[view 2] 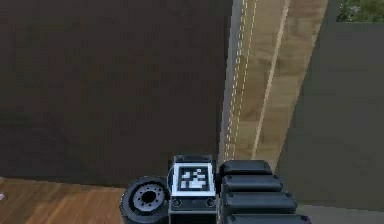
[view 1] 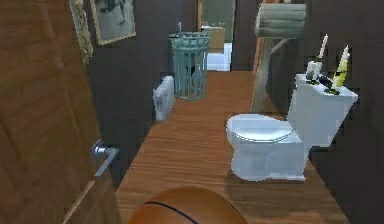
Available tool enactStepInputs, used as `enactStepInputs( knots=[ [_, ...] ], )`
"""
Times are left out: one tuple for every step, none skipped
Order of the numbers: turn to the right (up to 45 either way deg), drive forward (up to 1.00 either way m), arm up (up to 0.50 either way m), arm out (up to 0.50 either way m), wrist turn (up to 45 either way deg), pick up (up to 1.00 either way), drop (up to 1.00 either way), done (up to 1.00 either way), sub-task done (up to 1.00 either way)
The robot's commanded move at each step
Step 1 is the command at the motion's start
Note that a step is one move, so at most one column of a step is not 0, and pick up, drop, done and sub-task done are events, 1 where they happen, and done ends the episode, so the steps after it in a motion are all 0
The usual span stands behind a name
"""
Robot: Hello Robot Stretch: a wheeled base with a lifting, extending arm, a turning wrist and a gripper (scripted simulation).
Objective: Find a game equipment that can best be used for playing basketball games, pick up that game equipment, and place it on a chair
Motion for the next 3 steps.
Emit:
enactStepInputs(
  knots=[
    [9.0, 0.00, 0.00, 0.00, 0.0, 0.00, 0.00, 0.00, 0.00],
    [0.0, 0.90, 0.00, 0.00, 0.0, 0.00, 0.00, 0.00, 0.00],
    [-39.0, 0.00, 0.00, 0.00, 0.0, 0.00, 0.00, 0.00, 0.00]
  ],
)
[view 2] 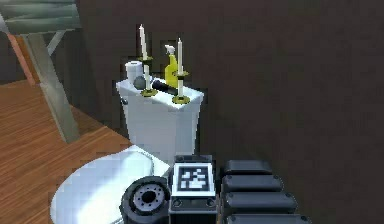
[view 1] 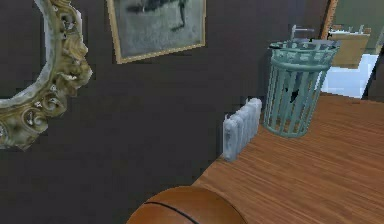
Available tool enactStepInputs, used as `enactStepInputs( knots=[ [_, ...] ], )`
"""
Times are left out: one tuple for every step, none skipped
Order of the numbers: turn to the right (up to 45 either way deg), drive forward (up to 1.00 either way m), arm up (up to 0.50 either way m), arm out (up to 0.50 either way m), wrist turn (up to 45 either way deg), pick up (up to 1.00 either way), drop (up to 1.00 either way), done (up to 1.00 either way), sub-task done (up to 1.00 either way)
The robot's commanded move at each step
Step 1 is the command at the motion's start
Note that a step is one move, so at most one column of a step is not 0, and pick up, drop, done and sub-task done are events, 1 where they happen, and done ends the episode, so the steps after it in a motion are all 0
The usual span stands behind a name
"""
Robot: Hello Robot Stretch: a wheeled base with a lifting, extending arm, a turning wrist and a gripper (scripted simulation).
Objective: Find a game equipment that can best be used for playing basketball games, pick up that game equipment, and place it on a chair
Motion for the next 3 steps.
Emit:
enactStepInputs(
  knots=[
    [0.0, 0.40, 0.00, 0.00, 0.0, 0.00, 0.00, 0.00, 0.00],
    [36.0, 0.00, 0.00, 0.00, 0.0, 0.00, 0.00, 0.00, 0.00],
    [0.0, 0.80, 0.00, 0.00, 0.0, 0.00, 0.00, 0.00, 0.00]
  ],
)
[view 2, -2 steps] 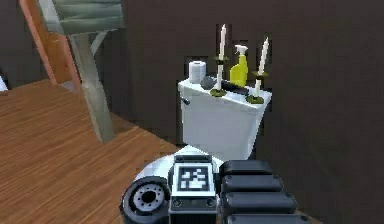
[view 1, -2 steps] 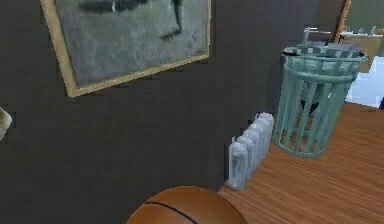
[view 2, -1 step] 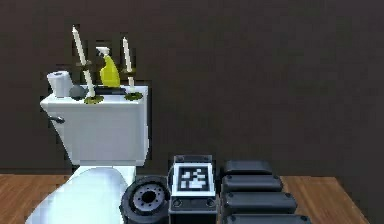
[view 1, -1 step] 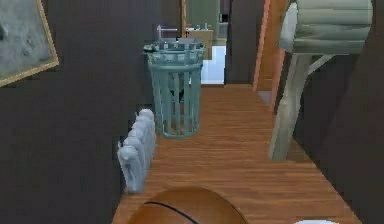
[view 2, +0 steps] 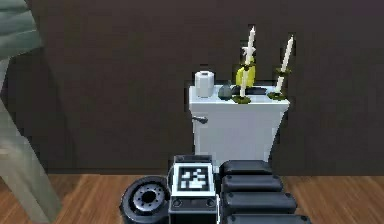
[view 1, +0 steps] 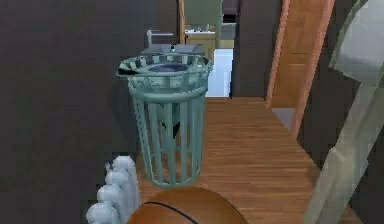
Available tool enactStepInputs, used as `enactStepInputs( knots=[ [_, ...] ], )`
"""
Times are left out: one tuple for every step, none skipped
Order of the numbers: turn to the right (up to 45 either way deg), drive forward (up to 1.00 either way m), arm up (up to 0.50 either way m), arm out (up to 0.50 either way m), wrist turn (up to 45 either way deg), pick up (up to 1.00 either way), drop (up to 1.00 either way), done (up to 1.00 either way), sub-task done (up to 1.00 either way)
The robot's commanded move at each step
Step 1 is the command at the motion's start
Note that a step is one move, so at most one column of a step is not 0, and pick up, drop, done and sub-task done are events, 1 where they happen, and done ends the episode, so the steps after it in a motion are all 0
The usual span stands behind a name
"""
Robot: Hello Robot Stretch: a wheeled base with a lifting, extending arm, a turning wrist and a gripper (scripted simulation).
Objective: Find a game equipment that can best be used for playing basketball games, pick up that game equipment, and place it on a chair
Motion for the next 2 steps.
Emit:
enactStepInputs(
  knots=[
    [45.0, 0.00, 0.00, 0.00, 0.0, 0.00, 0.00, 0.00, 0.00],
    [0.0, 0.15, 0.00, 0.00, 0.0, 0.00, 0.00, 0.00, 0.00]
  ],
)
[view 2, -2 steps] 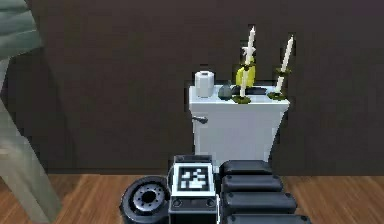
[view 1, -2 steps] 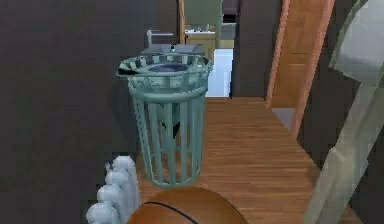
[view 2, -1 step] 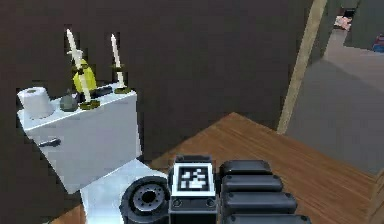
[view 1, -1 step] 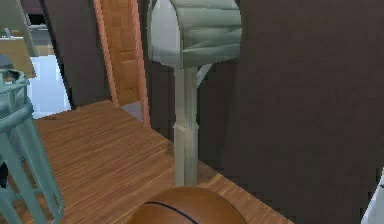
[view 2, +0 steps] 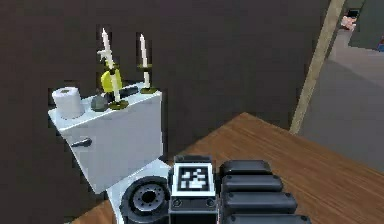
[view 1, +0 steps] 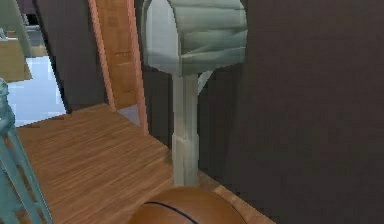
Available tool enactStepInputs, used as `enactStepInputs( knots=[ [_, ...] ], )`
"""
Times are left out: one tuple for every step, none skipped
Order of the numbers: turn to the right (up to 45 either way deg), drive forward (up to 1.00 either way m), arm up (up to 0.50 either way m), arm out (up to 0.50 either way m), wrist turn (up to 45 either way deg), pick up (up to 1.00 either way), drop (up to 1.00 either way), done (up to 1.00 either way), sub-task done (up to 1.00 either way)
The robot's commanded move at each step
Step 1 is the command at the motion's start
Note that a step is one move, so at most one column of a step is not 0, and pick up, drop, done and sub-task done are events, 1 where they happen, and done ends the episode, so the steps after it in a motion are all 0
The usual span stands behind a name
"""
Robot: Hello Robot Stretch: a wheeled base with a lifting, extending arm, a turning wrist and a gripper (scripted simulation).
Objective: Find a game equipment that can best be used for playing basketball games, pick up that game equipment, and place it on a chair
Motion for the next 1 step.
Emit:
enactStepInputs(
  knots=[
    [-24.0, 0.00, 0.00, 0.00, 0.0, 0.00, 0.00, 0.00, 0.00]
  ],
)
